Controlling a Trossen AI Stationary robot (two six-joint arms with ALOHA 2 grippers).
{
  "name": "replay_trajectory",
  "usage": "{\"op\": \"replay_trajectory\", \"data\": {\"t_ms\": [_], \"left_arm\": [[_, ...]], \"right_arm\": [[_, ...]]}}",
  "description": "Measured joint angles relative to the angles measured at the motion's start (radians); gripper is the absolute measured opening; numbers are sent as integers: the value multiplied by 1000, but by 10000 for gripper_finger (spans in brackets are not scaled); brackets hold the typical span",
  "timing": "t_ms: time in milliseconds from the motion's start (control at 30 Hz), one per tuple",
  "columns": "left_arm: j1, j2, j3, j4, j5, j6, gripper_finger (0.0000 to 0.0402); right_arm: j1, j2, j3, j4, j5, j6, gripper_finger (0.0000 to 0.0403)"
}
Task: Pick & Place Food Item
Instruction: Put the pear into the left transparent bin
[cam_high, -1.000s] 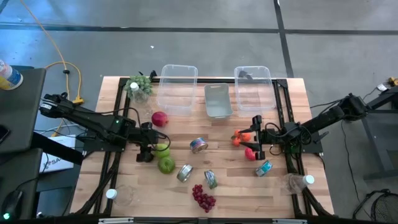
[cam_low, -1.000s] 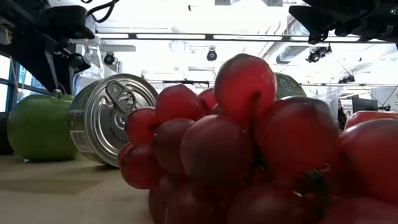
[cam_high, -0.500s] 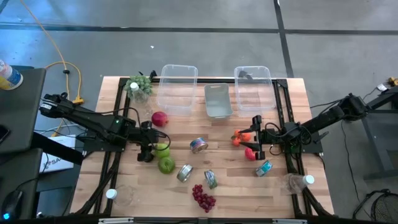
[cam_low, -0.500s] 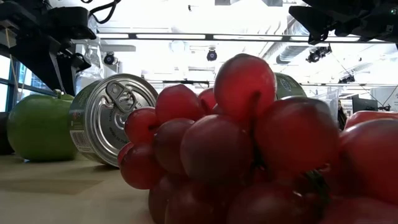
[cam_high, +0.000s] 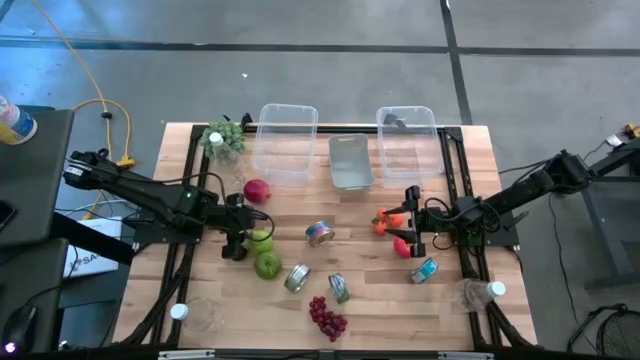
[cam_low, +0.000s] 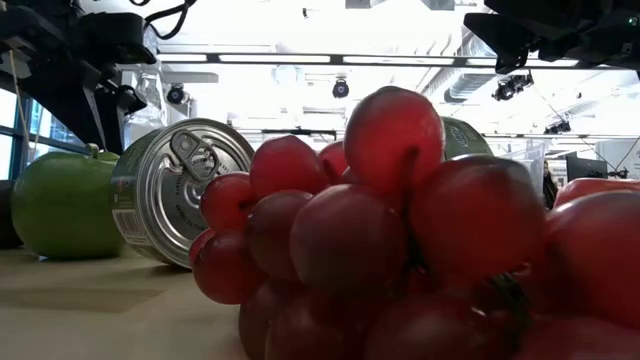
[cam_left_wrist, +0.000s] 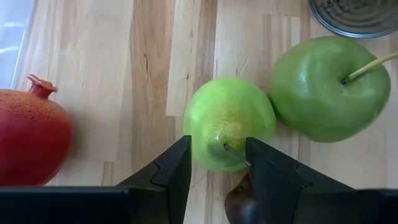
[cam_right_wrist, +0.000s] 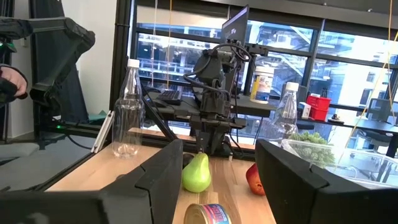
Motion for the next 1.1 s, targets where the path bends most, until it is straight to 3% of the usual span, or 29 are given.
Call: {"op": "replay_trajectory", "data": {"t_ms": [200,500,667,867,1100], "left_arm": [[-1,0,0,-4,3,0,122],[-33,0,0,-4,5,0,10],[-40,0,0,-3,4,0,2],[-40,0,0,6,-5,1,1],[-30,-3,42,9,-183,8,1]], "right_arm": [[0,0,0,0,0,0,193],[0,0,0,-1,0,0,193],[0,0,0,-1,7,-2,193],[0,0,0,-1,88,-8,193],[0,0,0,-1,105,-8,193]]}}
